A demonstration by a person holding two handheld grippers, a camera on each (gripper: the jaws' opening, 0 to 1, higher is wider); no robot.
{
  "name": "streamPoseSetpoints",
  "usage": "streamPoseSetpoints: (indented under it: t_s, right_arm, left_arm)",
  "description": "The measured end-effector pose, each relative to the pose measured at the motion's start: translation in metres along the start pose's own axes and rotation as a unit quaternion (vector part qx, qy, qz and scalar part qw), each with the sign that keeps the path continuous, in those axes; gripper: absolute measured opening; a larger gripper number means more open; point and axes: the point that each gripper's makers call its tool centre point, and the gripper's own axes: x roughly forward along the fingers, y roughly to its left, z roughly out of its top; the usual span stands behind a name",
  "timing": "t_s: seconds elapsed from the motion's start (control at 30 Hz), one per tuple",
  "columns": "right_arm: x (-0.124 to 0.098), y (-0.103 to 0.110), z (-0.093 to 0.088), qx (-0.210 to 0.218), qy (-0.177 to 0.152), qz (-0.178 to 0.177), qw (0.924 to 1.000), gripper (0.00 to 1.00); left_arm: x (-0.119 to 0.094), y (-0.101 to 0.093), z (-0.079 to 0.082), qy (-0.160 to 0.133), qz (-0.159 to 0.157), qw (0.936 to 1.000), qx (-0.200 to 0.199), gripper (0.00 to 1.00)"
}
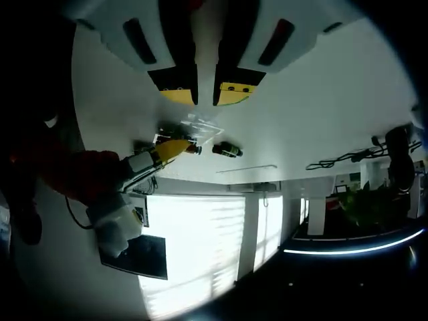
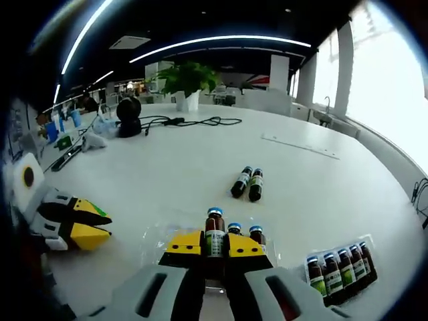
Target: Grip medicine bottles put into box
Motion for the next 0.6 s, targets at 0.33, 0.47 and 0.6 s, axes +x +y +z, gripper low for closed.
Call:
streamPoseSetpoints:
  t_s: [0.33, 0.47, 0.6]
  right_arm:
    - [0.0016, 0.0061, -0.0021, 0.005, 0.002, 0.001, 1.0, 0.07]
    - [0.0012, 0.0044, -0.0025, 0.018, 0.002, -0.005, 0.9998, 0.07]
    - [0.0013, 0.0043, -0.0028, -0.004, 0.0, -0.007, 1.0, 0.08]
  left_arm:
    - [-0.0002, -0.0002, 0.0003, -0.001, 0.0, 1.0, 0.0, 0.04]
    - [-0.0003, -0.0002, 0.0002, -0.001, 0.0, 1.0, 0.0, 0.04]
    - [-0.0002, -0.0002, 0.0002, -0.001, 0.0, 1.0, 0.0, 0.04]
